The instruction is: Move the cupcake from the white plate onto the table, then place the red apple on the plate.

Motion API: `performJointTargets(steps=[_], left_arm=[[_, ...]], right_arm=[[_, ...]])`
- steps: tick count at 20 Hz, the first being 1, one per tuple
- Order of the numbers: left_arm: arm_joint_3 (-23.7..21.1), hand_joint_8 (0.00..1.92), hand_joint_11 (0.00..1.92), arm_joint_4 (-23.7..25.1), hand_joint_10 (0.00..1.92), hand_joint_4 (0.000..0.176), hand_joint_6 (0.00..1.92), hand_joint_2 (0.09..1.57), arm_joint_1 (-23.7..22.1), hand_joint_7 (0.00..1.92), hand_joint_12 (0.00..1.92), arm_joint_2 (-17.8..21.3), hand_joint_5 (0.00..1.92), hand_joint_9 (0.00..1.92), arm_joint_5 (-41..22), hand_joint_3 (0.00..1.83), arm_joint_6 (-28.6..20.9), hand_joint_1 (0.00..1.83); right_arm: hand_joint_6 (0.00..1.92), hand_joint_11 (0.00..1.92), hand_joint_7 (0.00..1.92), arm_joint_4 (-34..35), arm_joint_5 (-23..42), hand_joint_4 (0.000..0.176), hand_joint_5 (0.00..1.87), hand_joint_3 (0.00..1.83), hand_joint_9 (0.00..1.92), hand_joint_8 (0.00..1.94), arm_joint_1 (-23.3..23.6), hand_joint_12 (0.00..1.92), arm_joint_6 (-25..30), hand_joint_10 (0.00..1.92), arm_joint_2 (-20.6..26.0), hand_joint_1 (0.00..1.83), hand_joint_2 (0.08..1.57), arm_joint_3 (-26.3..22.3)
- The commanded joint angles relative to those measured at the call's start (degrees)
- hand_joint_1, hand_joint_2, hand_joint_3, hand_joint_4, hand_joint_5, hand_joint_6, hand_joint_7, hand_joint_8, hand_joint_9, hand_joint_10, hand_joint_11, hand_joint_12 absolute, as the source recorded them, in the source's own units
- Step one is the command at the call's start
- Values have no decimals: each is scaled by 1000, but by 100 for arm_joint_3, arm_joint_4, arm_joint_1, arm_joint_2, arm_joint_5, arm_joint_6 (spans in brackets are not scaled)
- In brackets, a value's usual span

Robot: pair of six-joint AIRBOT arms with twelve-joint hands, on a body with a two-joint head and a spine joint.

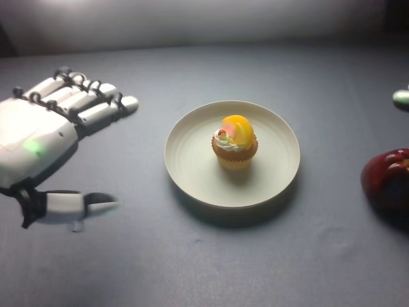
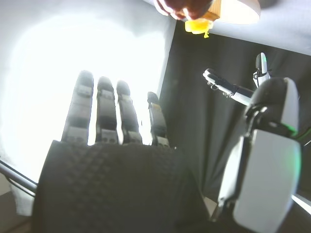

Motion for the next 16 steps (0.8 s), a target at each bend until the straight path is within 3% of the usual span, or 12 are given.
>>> performJointTargets(steps=[1, 2, 4, 5, 6, 9, 10, 11, 12, 13, 15, 16], left_arm=[[71, 5, 0, 57, 7, 153, 2, 965, -136, 185, 423, -17, 214, 171, -555, 6, 15, 609], [145, 2, 0, 104, 5, 159, 1, 966, -272, 189, 501, -89, 205, 184, -467, 2, 15, 580], [395, 0, 0, 209, 0, 174, 0, 935, -645, 128, 419, -338, 172, 122, -179, 0, 15, 494], [512, 0, 0, 258, 0, 176, 4, 906, -813, 119, 391, -463, 190, 107, -13, 0, 14, 449], [732, 10, 23, 412, 9, 164, 16, 910, -1141, 144, 400, -707, 226, 128, 292, 0, 4, 437], [1097, 4, 19, 695, 5, 176, 5, 924, -1776, 136, 399, -1174, 206, 126, 864, 0, 3, 708], [1208, 5, 19, 732, 2, 168, 5, 923, -1883, 166, 481, -1320, 233, 157, 1010, 0, 3, 745], [1338, 6, 10, 750, 2, 146, 6, 908, -1970, 203, 593, -1472, 271, 196, 1167, 0, 4, 793], [1473, 2, 49, 750, 7, 113, 2, 893, -2033, 264, 676, -1625, 333, 272, 1307, 0, 3, 797], [1633, 0, 9, 750, 1, 134, 0, 893, -2123, 267, 705, -1806, 338, 271, 1493, 1, 3, 744], [1878, 3, 0, 767, 7, 137, 4, 898, -2247, 259, 599, -2088, 333, 231, 1799, 2, 4, 747], [1992, 8, 24, 768, 8, 133, 4, 892, -2300, 301, 755, -2227, 355, 313, 1942, 0, 4, 772]], right_arm=[[8, 185, 216, 128, 656, 64, 298, 11, 284, 6, 34, 485, 12, 12, 0, 800, 1110, 34], [8, 183, 219, 128, 656, 54, 301, 11, 284, 6, 34, 482, 12, 10, -5, 800, 1115, 39], [5, 179, 218, 128, 656, 72, 299, 12, 281, 3, 34, 473, 12, 6, -9, 773, 1127, 47], [4, 165, 219, 128, 656, 70, 300, 10, 273, 3, 34, 460, 12, 2, -12, 780, 1129, 50], [2, 175, 219, 117, 657, 71, 296, 9, 277, 2, 34, 461, 12, 4, -19, 781, 1130, 53], [0, 158, 196, 87, 699, 77, 244, 0, 232, 1, 39, 388, 12, 1, -34, 757, 1140, 59], [0, 162, 188, 82, 709, 75, 214, 2, 214, 2, 47, 324, 12, 0, -44, 768, 1132, 65], [0, 170, 183, 63, 718, 76, 197, 0, 202, 1, 64, 261, 34, 0, -66, 755, 1132, 83], [3, 165, 204, 26, 725, 59, 204, 0, 216, 7, 107, 239, 55, 6, -88, 828, 1132, 102], [1, 200, 217, -5, 729, 66, 186, 0, 220, 2, 162, 193, 65, 1, -105, 847, 1140, 116], [0, 221, 209, -44, 747, 66, 143, 5, 212, 1, 218, 175, 66, 1, -136, 792, 1160, 144], [0, 189, 190, -75, 747, 58, 117, 8, 216, 0, 246, 158, 66, 2, -155, 810, 1174, 155]])
